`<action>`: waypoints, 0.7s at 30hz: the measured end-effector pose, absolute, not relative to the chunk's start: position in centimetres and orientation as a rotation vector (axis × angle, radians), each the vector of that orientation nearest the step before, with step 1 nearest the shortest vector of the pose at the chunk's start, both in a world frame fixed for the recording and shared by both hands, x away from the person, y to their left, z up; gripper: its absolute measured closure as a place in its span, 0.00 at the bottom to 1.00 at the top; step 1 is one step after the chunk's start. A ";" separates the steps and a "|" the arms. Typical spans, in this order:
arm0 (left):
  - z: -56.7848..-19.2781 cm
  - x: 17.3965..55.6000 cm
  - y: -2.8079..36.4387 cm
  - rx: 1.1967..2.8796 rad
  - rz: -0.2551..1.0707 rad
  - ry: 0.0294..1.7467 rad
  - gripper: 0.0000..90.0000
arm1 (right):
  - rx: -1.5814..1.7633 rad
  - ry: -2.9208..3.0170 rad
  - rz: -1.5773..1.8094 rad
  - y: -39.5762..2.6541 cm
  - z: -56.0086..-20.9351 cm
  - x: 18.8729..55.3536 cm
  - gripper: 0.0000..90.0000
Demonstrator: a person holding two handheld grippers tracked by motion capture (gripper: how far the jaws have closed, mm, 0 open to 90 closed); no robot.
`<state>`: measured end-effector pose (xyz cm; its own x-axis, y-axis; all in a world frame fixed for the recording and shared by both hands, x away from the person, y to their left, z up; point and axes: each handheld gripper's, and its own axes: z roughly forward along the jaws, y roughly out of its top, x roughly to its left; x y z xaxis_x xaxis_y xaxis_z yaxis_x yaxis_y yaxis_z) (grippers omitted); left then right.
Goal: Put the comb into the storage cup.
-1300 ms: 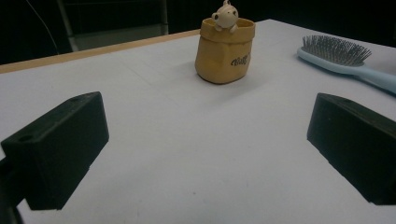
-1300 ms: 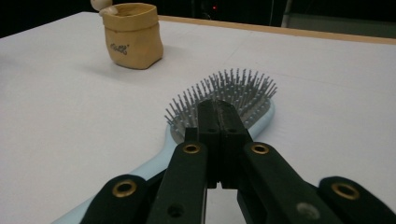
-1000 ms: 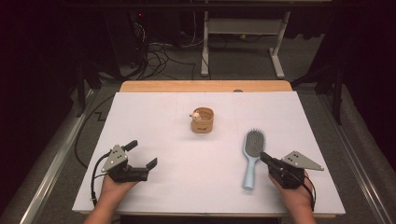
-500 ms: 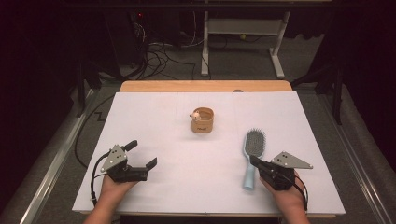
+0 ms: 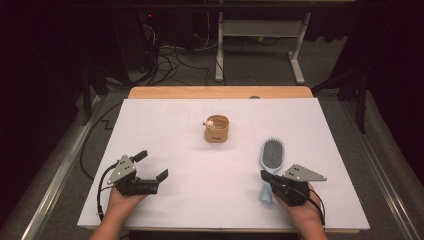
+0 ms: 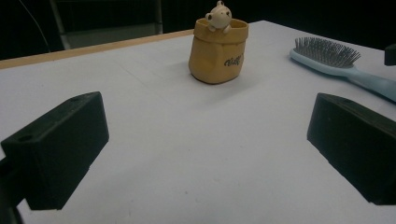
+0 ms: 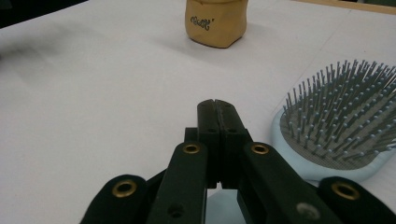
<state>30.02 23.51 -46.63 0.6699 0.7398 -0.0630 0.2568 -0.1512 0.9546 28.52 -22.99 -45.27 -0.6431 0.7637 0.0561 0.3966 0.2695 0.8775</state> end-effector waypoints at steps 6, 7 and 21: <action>-46.5 30.0 23.7 1.707 0.514 0.807 0.00 | 1.037 2.198 1.306 -22.7 -45.4 28.5 1.00; -46.5 30.0 23.7 1.707 0.514 0.807 0.00 | 1.034 2.204 1.303 -22.7 -45.4 28.5 1.00; -46.5 30.0 23.8 1.706 0.519 0.819 0.00 | 1.021 2.296 1.247 -22.5 -45.8 28.7 1.00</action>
